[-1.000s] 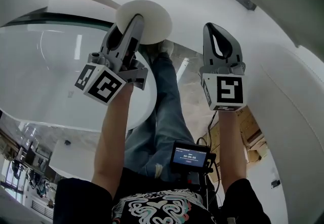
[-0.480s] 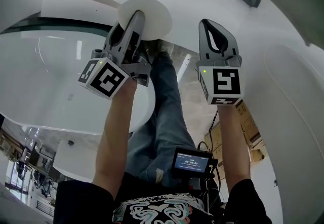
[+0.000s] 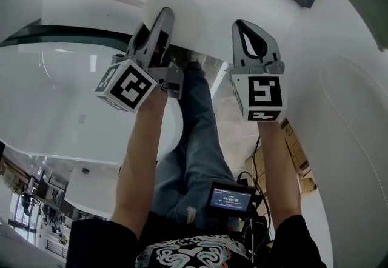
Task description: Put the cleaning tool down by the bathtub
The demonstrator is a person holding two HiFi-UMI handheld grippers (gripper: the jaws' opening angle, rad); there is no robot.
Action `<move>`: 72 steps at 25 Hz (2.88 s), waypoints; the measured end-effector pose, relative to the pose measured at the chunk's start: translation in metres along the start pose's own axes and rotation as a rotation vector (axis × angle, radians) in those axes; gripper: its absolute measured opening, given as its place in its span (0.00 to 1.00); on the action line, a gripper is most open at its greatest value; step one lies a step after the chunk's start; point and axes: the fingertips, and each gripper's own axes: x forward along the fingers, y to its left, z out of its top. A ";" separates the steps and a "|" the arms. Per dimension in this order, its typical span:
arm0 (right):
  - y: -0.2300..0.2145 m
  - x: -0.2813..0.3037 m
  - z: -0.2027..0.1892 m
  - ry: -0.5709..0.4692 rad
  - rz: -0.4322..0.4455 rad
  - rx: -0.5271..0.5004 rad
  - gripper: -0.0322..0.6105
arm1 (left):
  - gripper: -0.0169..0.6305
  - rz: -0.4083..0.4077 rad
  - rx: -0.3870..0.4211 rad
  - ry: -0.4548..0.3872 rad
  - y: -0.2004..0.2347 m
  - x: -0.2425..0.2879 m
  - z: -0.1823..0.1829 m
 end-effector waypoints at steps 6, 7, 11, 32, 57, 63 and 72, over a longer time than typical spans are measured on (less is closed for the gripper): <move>0.002 0.005 -0.006 0.021 0.013 -0.003 0.09 | 0.24 0.045 -0.057 0.006 0.016 0.008 -0.007; 0.002 0.005 -0.006 0.024 0.014 -0.005 0.09 | 0.24 0.052 -0.060 0.007 0.018 0.009 -0.007; -0.001 0.010 -0.009 0.031 0.015 -0.010 0.09 | 0.24 0.061 -0.073 0.014 0.027 0.015 -0.010; 0.006 0.015 -0.015 0.047 0.047 0.015 0.09 | 0.24 0.069 -0.196 0.012 0.053 0.042 -0.016; 0.020 0.014 -0.022 0.063 0.106 0.018 0.09 | 0.32 0.260 -0.150 0.041 0.071 0.036 -0.023; 0.024 0.012 -0.020 0.055 0.113 0.017 0.09 | 0.32 0.259 -0.135 0.017 0.067 0.029 -0.014; 0.025 0.007 -0.019 0.052 0.114 -0.010 0.09 | 0.32 0.255 -0.104 -0.062 0.059 0.013 0.004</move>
